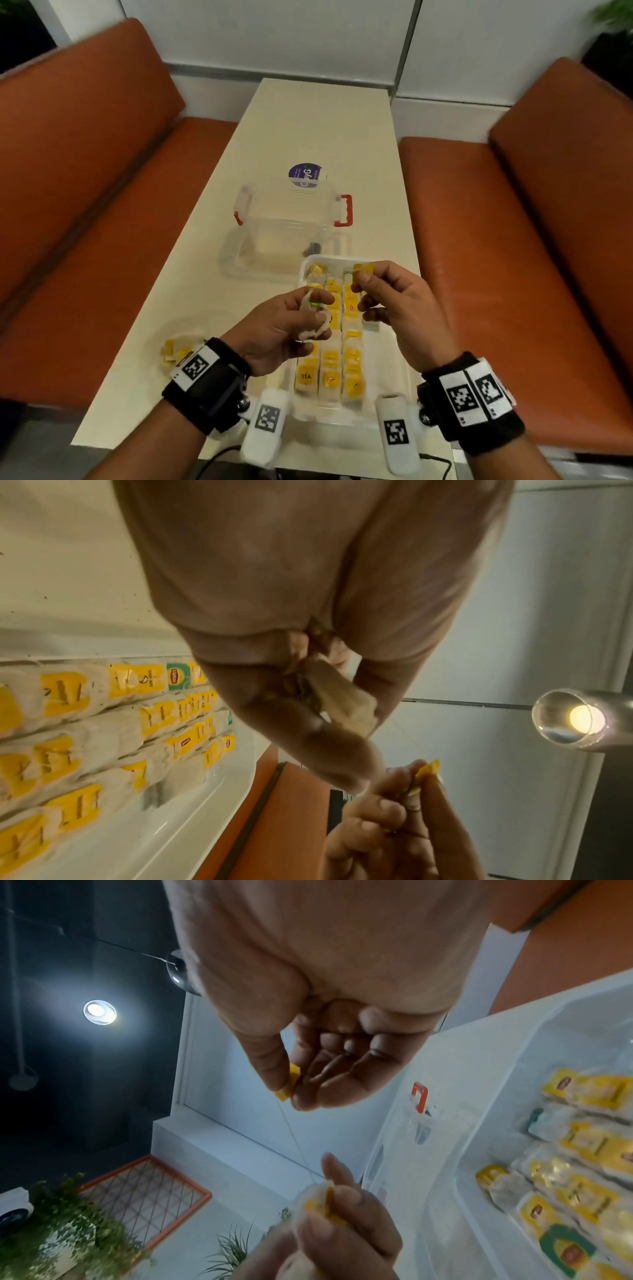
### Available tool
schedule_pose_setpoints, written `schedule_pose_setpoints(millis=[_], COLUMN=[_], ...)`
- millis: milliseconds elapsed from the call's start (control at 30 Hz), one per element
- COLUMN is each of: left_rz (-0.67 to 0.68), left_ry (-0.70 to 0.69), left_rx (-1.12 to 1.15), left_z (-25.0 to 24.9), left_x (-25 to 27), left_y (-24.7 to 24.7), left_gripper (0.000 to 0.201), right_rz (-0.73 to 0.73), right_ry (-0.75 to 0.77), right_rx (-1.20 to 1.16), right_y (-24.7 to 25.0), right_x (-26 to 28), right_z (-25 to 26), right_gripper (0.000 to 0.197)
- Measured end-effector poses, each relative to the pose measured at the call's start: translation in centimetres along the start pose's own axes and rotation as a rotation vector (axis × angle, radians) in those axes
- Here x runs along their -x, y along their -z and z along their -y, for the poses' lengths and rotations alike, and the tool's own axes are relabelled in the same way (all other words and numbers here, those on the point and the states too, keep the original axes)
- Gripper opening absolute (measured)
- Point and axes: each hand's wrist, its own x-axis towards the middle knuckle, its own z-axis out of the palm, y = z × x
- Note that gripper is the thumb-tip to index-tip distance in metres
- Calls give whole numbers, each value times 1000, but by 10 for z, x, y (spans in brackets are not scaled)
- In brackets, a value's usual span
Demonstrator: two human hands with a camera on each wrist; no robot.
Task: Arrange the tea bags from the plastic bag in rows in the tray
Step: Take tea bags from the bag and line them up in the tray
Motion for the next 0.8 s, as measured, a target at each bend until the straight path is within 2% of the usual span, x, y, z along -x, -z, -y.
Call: schedule_pose_setpoints(millis=[367, 567, 667, 800], left_rz=[23, 16, 47, 86], left_ry=[30, 58, 97, 167], left_rx=[-97, -34, 7, 21], left_z=[6, 9, 9, 6], left_x=[-16, -22, -24, -26], left_y=[-20, -20, -22, -24], left_gripper=[28, 27, 28, 33], right_rz=[-39, -14, 57, 264], right_ry=[55, 71, 94, 93], right_rx=[-177, -177, -21, 311], right_y=[31, 42, 51, 57], right_x=[-3, -10, -14, -17], right_z=[16, 17, 12, 8], right_gripper=[14, 13, 9, 21])
